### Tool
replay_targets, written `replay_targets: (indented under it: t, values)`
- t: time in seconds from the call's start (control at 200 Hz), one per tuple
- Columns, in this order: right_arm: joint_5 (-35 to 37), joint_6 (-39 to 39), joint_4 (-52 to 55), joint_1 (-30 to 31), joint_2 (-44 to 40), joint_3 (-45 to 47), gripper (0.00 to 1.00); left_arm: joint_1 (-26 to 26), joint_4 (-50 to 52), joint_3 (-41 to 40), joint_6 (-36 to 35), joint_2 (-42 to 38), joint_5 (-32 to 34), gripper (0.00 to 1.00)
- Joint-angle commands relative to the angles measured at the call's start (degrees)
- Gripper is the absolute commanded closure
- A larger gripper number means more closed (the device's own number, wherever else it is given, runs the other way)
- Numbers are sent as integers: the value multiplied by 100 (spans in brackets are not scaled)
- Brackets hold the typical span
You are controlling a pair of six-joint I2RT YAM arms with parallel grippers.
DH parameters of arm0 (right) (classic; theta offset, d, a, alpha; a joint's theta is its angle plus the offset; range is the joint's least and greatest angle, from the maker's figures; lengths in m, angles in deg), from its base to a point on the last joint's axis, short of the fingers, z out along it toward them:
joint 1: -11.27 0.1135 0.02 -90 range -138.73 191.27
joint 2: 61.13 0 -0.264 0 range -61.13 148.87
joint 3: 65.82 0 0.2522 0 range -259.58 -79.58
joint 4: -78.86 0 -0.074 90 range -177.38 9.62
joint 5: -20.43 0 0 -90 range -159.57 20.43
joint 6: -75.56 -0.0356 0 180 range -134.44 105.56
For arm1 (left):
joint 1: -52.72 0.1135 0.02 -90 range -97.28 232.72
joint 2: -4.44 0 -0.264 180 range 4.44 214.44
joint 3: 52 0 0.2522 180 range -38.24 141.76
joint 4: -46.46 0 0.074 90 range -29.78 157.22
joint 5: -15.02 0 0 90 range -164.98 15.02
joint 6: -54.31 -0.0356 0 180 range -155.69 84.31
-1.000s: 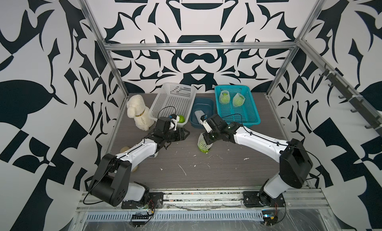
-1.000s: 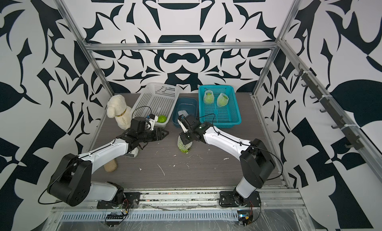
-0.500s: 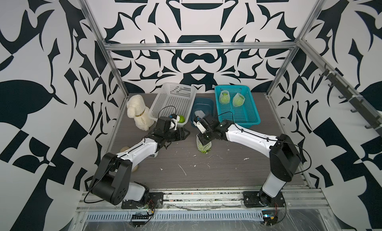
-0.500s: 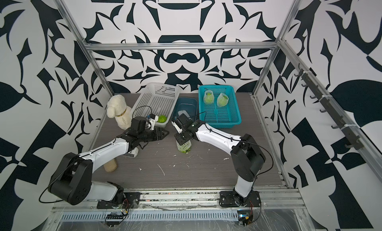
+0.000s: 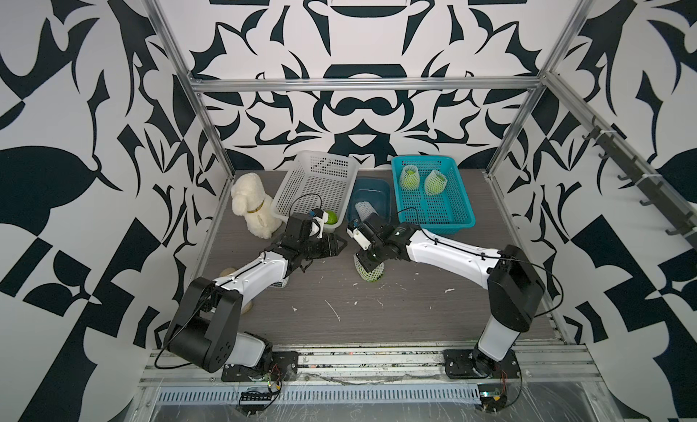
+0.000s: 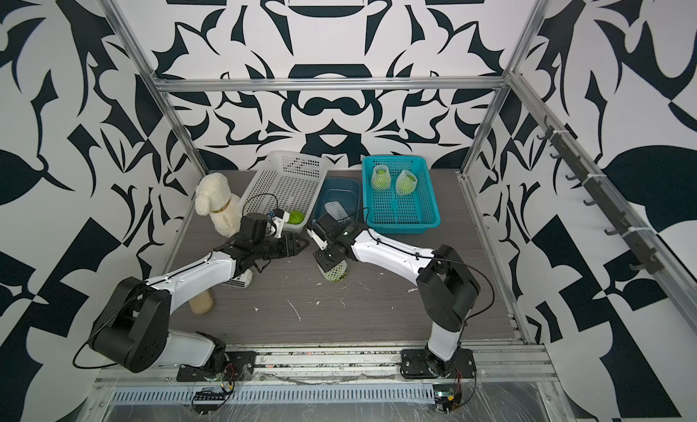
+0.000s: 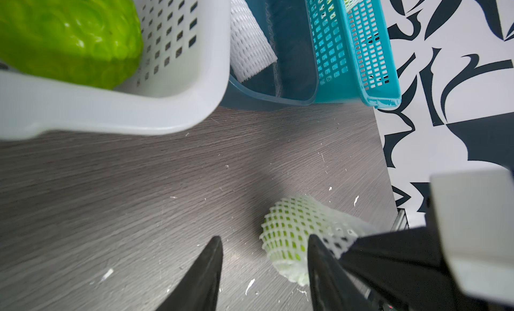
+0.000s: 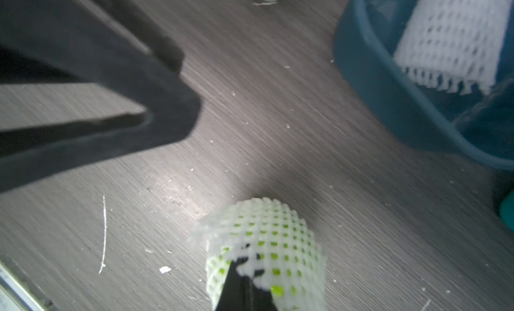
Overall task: Sleeve custard apples in foam nets
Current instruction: Put on the foam net on the custard apple.
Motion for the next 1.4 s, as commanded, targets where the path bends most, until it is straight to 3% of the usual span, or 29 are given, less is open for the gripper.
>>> replay_targets:
  t: [0.0, 0.225, 0.47, 0.645, 1.045, 1.395]
  values:
    - [108, -79, -134, -17, -336, 98, 94, -8, -50, 32, 10, 30, -179, 46]
    - [27, -241, -222, -23, -582, 196, 71, -393, -133, 192, 174, 76, -340, 46]
    - [166, -332, -244, -26, -912, 395, 58, -672, -203, 181, 244, 144, -313, 45]
    - [182, -357, -337, -57, -1073, 570, 58, -723, -245, 351, 244, 242, -223, 42]
    - [50, -362, -655, -67, -1082, 949, 71, -857, -298, 731, 218, 721, -418, 41]
    - [113, -377, -584, -197, -1318, 919, 56, -1047, 28, 685, 23, 857, -469, 44]
